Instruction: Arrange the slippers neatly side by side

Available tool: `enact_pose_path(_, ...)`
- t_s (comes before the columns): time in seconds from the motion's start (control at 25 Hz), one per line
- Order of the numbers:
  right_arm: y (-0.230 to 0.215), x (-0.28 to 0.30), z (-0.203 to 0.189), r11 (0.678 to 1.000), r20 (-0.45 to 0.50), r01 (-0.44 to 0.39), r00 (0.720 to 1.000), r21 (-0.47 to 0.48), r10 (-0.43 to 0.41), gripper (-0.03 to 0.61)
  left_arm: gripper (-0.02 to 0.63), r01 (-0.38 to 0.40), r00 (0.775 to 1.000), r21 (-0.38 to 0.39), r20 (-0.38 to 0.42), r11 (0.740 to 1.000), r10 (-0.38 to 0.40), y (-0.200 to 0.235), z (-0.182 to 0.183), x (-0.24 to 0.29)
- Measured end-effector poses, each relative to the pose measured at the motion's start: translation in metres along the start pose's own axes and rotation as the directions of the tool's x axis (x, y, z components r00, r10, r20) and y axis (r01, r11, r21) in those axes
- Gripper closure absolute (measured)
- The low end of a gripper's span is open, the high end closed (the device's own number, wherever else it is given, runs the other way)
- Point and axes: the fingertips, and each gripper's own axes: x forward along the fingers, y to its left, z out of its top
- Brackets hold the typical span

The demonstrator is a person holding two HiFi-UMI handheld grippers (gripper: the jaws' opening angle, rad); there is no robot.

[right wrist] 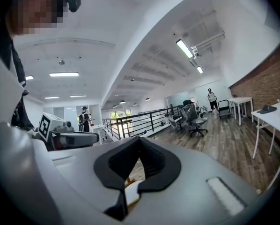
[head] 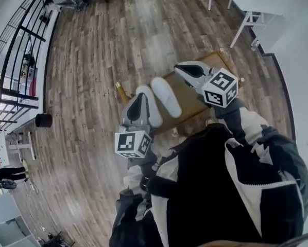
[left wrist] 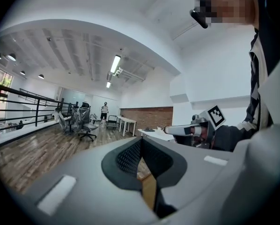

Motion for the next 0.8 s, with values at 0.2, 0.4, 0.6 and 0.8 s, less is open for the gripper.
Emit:
enact_pose_path(0.2, -0.007, -0.039, 0.016, 0.988, 0.011, 0.053, 0.999, -0.143, -0.052, 0.577, 0.597, 0.007, 1.000, 0.037, 0.012, 0.999, -0.007, -0.020, 0.011, 0.030)
enact_pose_path(0.4, -0.033, -0.066, 0.009, 0.988, -0.005, 0.069, 0.997, -0.135, -0.071, 0.578, 0.597, 0.011, 1.000, 0.051, 0.026, 0.999, -0.012, -0.046, 0.022, 0.063)
enact_pose_path(0.6, -0.060, -0.084, 0.019, 0.985, -0.018, 0.064, 0.998, -0.161, -0.068, 0.578, 0.597, 0.004, 0.999, 0.053, 0.037, 0.999, -0.006, -0.074, 0.026, 0.090)
enact_pose_path(0.8, -0.076, -0.101, 0.017, 0.984, -0.028, 0.048, 0.998, -0.174, -0.054, 0.578, 0.597, -0.013, 0.999, 0.049, 0.029, 0.999, 0.012, -0.096, 0.022, 0.105)
